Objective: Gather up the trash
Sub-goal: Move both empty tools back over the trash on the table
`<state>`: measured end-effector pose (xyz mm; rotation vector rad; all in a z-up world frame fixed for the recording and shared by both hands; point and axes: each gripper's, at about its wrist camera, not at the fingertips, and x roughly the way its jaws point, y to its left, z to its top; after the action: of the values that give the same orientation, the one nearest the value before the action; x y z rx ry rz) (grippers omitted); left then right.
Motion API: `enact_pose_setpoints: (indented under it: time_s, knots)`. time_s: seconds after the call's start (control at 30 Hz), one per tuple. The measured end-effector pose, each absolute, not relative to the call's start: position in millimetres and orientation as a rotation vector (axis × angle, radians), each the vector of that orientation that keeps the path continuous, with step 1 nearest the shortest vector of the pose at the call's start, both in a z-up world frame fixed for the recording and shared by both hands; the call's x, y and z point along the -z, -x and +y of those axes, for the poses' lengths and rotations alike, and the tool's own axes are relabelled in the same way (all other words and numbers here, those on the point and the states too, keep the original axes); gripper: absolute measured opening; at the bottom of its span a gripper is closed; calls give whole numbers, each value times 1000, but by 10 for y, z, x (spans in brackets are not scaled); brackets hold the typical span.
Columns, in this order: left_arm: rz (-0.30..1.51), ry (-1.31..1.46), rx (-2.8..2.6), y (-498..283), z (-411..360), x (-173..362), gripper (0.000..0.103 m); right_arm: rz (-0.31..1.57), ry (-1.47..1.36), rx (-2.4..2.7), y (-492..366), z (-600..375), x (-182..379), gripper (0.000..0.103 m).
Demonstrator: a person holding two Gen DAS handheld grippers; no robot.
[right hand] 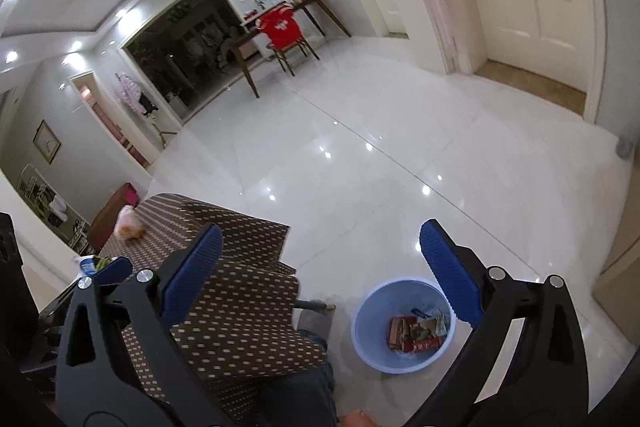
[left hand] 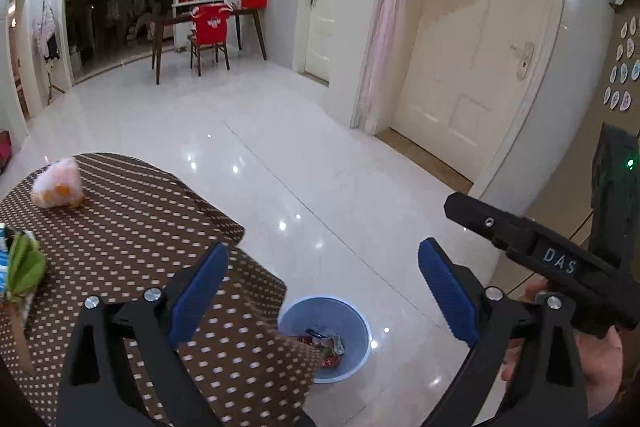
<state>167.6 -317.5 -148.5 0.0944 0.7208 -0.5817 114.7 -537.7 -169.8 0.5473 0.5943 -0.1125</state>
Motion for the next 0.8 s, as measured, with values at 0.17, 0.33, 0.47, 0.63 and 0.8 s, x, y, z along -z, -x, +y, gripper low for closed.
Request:
enact_pose_setpoints:
  time_s: [0.17, 0.33, 0.47, 0.63, 0.8]
  knots:
    - [685, -63, 555, -1600, -2874, 1369, 94, 575, -501, 67, -1186, -5069, 1490, 97]
    - [647, -33, 526, -1507, -2529, 1264, 94, 563, -448, 14, -1239, -4734, 1311, 97]
    - [602, -22, 502, -1413, -2221, 1150, 94, 557, -399, -61, -1303, -4406, 1197, 97]
    - [575, -3, 478, -1331, -1823, 1101, 94, 569, -324, -162, -1394, -3944, 1121, 97]
    - [554, 13, 421, -1274, -1441, 1060, 94, 589, -255, -232, -1516, -3476, 1085, 97]
